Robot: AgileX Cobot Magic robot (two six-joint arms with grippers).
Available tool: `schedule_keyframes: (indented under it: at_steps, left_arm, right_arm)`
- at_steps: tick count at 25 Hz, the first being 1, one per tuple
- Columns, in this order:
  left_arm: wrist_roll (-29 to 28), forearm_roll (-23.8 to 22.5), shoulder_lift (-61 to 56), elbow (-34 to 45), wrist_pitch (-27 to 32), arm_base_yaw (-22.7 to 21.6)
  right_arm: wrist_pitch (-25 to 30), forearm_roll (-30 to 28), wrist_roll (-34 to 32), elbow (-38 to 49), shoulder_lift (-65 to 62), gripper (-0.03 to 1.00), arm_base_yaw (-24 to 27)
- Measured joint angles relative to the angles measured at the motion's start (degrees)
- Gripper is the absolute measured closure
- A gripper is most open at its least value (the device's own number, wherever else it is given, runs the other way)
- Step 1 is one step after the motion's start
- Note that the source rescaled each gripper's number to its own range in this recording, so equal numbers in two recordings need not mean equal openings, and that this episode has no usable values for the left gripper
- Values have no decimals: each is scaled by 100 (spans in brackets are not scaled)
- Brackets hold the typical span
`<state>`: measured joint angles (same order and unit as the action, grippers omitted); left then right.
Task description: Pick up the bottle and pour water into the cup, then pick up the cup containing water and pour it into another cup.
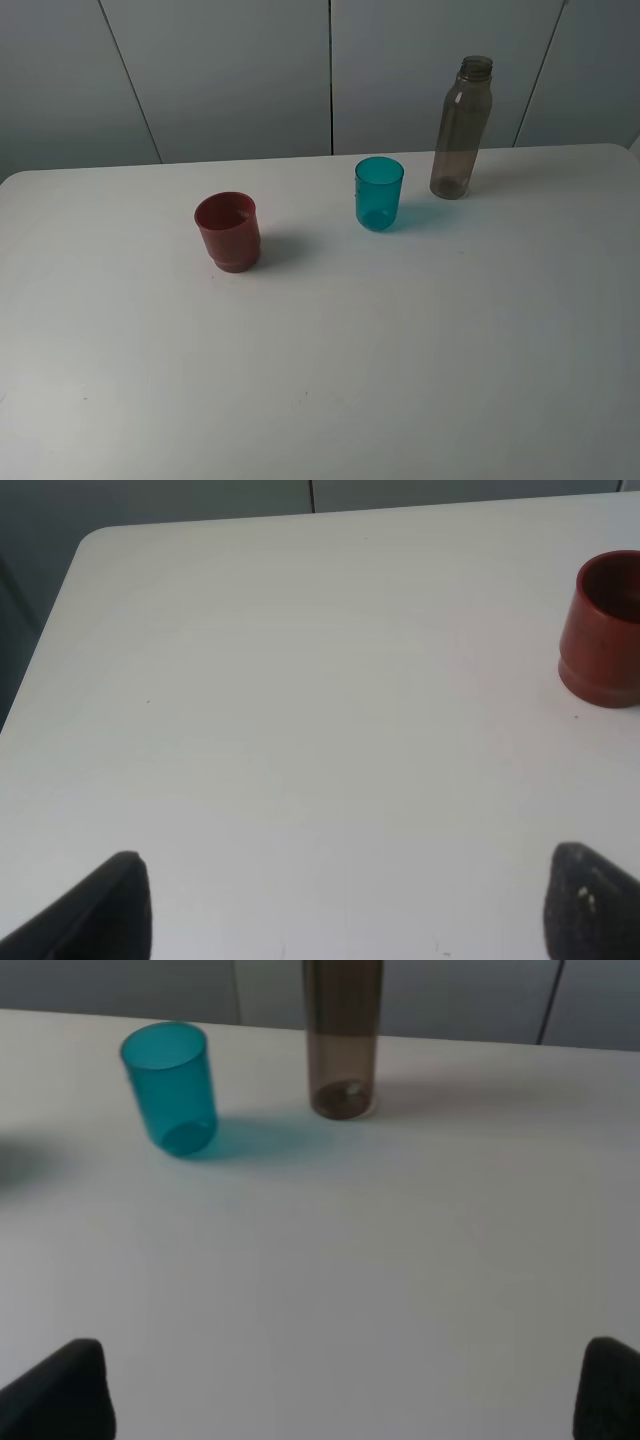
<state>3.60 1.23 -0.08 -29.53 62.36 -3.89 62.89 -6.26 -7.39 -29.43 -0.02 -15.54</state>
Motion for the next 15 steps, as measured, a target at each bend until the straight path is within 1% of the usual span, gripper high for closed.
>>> schedule_keyframes:
  at_steps: [3,6,15]
  left_arm:
    - [0,0,0,0,0,0]
    - [0,0,0,0,0,0]
    - [0,0,0,0,0,0]
  right_arm:
    - [0,0,-8,0,0,-1,530]
    - [0,0,-8,0,0,-1,846]
    - [0,0,-8,0,0,-1,899]
